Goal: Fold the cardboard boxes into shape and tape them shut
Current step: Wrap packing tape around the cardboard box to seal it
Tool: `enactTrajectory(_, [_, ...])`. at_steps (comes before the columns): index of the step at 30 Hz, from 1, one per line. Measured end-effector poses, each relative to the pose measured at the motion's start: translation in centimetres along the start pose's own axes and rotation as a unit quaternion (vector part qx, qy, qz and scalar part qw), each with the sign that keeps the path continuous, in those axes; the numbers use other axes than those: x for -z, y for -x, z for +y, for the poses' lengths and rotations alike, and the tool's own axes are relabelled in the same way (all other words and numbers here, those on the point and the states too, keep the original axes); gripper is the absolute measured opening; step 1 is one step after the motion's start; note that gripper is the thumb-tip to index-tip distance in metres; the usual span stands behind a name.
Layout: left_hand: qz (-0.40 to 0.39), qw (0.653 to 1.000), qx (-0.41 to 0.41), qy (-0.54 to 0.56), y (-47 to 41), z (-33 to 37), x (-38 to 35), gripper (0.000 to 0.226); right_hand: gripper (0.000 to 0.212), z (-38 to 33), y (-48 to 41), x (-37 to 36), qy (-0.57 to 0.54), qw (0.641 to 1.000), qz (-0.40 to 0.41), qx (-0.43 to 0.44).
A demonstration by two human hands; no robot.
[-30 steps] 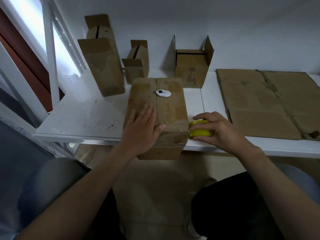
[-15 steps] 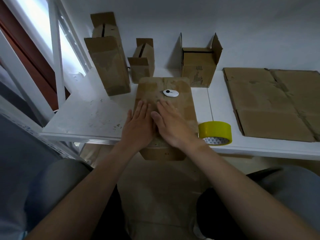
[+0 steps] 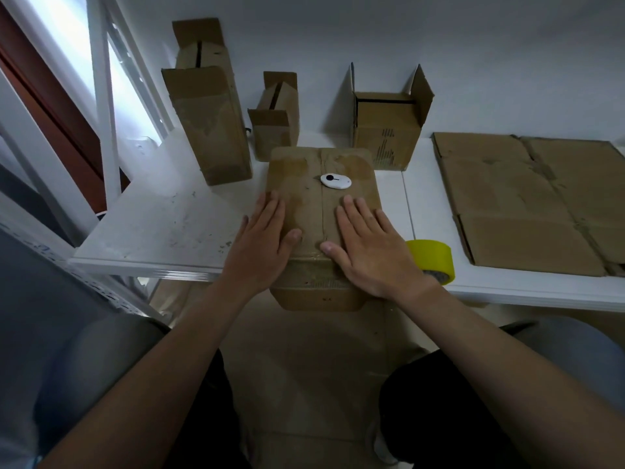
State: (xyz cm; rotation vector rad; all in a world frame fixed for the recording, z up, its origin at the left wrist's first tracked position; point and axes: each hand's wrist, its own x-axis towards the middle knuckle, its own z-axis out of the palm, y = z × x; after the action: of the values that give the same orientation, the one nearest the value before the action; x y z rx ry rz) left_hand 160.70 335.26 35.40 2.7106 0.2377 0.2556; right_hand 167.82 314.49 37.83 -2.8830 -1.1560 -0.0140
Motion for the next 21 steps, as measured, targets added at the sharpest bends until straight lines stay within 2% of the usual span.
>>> enactTrajectory(4, [-0.077, 0.995, -0.014, -0.059, -0.5, -0.3, 1.0, 0.129, 0.103, 0.6, -0.5, 0.7, 0.062, 0.997, -0.031, 0.04])
enactTrajectory(6, [-0.094, 0.992, -0.026, -0.078, -0.6, -0.4, 1.3, 0.136, 0.108, 0.9, -0.6, 0.9, 0.104, 0.992, -0.045, 0.056])
enactTrajectory(9, [-0.096, 0.992, -0.042, -0.068, -0.6, -0.5, 1.4, 0.136, 0.105, 1.1, -0.8, 0.8, 0.125, 0.988, -0.05, 0.072])
enactTrajectory(11, [-0.092, 0.995, -0.029, -0.015, -0.6, -0.7, 1.4, 0.135, 0.104, 1.4, -0.7, 0.7, 0.132, 0.987, -0.052, 0.08])
enactTrajectory(14, [-0.05, 0.99, 0.022, 0.133, 0.1, -0.9, 0.5, 0.136, 0.104, 1.5, -0.7, 0.7, 0.131, 0.987, -0.051, 0.083])
enactTrajectory(16, [0.004, 0.969, 0.062, 0.239, 1.0, -0.7, -0.6, 0.128, 0.104, 1.3, -0.8, 0.6, 0.124, 0.988, -0.049, 0.08])
enactTrajectory(18, [0.068, 0.938, 0.093, 0.326, 1.8, 0.0, -1.5, 0.103, 0.104, 1.2, -0.8, 0.5, 0.113, 0.99, -0.046, 0.076])
enactTrajectory(21, [0.164, 0.901, 0.15, 0.373, 2.3, 1.5, -2.7, 0.078, 0.105, 1.1, -0.8, 0.4, 0.1, 0.991, -0.044, 0.071])
